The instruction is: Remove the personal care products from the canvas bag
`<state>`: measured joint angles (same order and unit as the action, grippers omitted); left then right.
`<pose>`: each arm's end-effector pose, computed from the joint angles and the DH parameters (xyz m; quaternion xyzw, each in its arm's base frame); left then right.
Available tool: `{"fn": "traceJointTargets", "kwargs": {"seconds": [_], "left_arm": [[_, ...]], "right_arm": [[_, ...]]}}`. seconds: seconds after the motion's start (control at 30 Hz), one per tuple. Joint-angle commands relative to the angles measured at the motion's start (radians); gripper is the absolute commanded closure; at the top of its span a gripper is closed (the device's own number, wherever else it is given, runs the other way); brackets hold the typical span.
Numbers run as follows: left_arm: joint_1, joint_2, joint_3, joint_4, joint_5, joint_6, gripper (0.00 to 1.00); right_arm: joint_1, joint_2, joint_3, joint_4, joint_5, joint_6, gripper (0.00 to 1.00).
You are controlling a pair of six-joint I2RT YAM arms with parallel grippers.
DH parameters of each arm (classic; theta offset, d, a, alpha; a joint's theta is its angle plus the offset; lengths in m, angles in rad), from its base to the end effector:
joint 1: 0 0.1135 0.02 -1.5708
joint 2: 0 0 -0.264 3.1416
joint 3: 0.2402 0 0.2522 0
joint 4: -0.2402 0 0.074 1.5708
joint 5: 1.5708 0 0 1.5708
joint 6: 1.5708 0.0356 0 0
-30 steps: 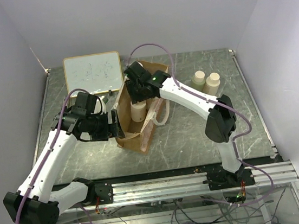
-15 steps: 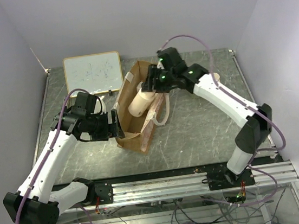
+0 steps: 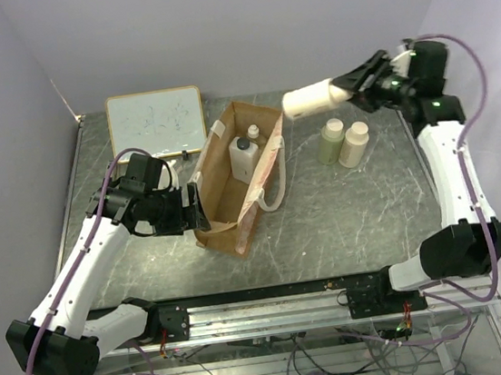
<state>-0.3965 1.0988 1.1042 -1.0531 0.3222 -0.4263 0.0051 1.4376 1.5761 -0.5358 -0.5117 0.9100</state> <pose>0.1787 -0.0870 0.3166 0.0273 0.9540 -0.2441 0.1720 0.3160 0.0190 0.4278 0.2262 0.7858 0.4257 0.3874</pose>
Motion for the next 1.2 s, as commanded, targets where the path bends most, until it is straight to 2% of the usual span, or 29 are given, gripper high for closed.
{"fn": "traceJointTargets", "kwargs": {"seconds": [0.0, 0.1, 0.23, 0.43, 0.6, 0.73, 0.97, 1.17], "left_arm": [[-0.005, -0.001, -0.005, -0.018, 0.028, 0.009, 0.10], [-0.005, 0.000, 0.001, -0.027, 0.024, 0.012, 0.10], [-0.005, 0.002, 0.006, -0.032, 0.021, 0.012, 0.10], [-0.005, 0.017, 0.015, -0.040, 0.019, 0.021, 0.10], [-0.005, 0.032, 0.026, -0.042, 0.017, 0.027, 0.10], [-0.005, 0.042, 0.036, -0.042, 0.010, 0.025, 0.10], [-0.005, 0.038, 0.040, -0.046, -0.010, 0.007, 0.10], [-0.005, 0.039, 0.043, -0.051, -0.031, -0.006, 0.10]], "right_arm": [[-0.169, -0.056, 0.024, 0.028, -0.145, -0.023, 1.00], [-0.236, -0.064, 0.006, -0.054, -0.088, -0.137, 1.00], [-0.242, -0.083, -0.053, -0.154, 0.115, -0.319, 1.00], [-0.243, -0.149, -0.242, -0.105, 0.433, -0.425, 1.00], [-0.251, -0.117, -0.299, -0.026, 0.629, -0.440, 1.00], [-0.275, -0.056, -0.290, 0.067, 0.655, -0.454, 1.00], [-0.283, 0.104, -0.217, 0.173, 0.586, -0.536, 1.00], [-0.283, 0.167, -0.203, 0.224, 0.513, -0.552, 1.00]]}}
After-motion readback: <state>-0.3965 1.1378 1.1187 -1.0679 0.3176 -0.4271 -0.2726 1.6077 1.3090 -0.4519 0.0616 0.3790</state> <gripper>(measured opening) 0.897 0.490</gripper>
